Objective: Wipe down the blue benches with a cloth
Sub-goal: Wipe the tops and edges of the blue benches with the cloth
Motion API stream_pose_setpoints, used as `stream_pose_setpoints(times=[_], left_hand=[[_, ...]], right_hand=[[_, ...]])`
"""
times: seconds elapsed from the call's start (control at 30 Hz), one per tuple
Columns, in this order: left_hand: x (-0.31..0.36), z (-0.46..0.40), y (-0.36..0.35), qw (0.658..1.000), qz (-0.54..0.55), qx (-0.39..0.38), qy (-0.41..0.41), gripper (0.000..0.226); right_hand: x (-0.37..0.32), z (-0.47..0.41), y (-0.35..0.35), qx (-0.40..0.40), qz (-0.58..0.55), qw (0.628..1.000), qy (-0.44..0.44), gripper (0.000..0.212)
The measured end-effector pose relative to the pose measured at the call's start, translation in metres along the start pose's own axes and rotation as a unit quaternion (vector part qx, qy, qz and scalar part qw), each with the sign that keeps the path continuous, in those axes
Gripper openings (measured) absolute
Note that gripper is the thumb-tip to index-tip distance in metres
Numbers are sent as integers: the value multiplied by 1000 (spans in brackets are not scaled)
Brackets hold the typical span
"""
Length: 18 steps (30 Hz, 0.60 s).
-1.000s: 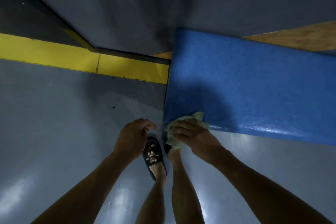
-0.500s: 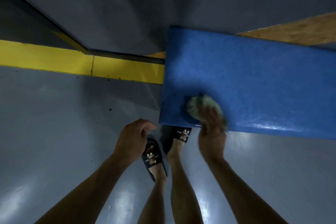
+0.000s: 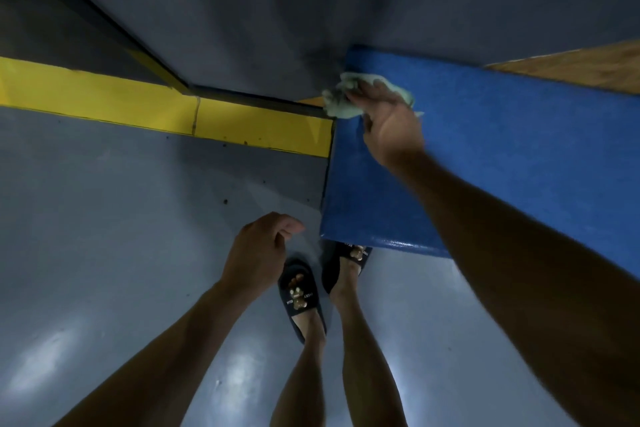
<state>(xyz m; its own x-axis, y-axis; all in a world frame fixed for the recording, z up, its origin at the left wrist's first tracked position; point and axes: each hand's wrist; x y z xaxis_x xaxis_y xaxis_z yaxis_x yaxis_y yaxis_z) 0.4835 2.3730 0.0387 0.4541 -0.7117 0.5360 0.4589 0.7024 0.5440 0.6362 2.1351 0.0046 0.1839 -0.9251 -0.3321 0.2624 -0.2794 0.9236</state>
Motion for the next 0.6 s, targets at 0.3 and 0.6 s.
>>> stream_pose_setpoints(times=[0.3,0.6], left_hand=[[36,-5,-14,998,-7,5,-69,42],[43,0,-41,998,-21,-31,-55,42]], right_hand=[[-21,178,-35,-2,-7,982,188,55],[54,269,-17,211,-105,918,-318,51]])
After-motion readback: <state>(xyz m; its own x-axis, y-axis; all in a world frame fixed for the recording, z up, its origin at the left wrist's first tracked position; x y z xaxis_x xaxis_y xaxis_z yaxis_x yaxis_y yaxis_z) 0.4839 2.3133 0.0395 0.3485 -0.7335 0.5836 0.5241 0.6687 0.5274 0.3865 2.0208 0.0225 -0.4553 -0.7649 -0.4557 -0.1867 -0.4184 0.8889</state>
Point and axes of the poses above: each hand's wrist, its own z-axis away from the middle knuckle, its own y-axis out of the back of the hand, x = y × z, and after that the axes turned 10 degrees about y, right-handed
